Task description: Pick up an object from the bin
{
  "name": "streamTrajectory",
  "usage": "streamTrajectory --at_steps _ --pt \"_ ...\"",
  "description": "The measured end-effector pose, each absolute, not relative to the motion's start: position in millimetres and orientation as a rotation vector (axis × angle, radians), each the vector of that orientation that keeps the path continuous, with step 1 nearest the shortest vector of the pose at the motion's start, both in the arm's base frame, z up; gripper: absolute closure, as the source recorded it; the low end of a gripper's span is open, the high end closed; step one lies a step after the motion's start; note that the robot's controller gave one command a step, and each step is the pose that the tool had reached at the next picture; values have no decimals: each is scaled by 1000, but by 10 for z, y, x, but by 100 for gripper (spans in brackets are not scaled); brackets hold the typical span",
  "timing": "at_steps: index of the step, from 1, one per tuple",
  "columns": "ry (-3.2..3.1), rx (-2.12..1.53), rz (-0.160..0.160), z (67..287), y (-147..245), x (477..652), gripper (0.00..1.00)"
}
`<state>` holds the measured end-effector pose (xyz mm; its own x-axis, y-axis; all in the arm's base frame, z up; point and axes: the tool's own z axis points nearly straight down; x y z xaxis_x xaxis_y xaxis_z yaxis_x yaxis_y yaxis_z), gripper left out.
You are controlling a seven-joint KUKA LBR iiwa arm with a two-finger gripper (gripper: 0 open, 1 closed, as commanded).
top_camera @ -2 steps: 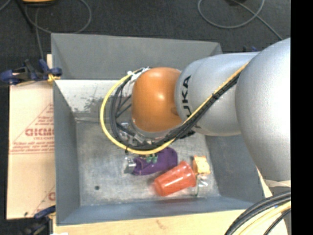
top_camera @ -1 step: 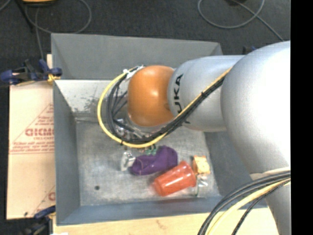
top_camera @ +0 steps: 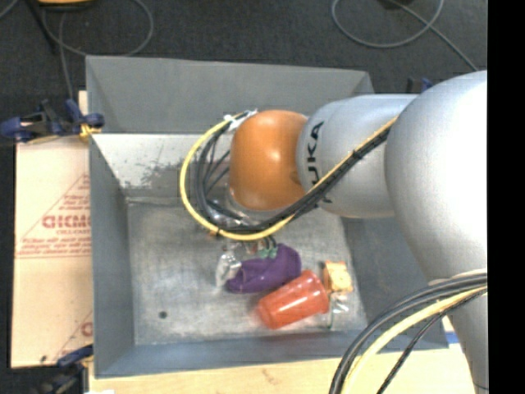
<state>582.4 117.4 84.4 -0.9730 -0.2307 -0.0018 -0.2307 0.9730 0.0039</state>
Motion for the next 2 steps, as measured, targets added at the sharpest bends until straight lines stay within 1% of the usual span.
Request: streamTrajectory --at_steps 1,2 --pt "3018 -896 3 812 641 5861 100" --pt "3017 -894 3 813 640 5865 100"
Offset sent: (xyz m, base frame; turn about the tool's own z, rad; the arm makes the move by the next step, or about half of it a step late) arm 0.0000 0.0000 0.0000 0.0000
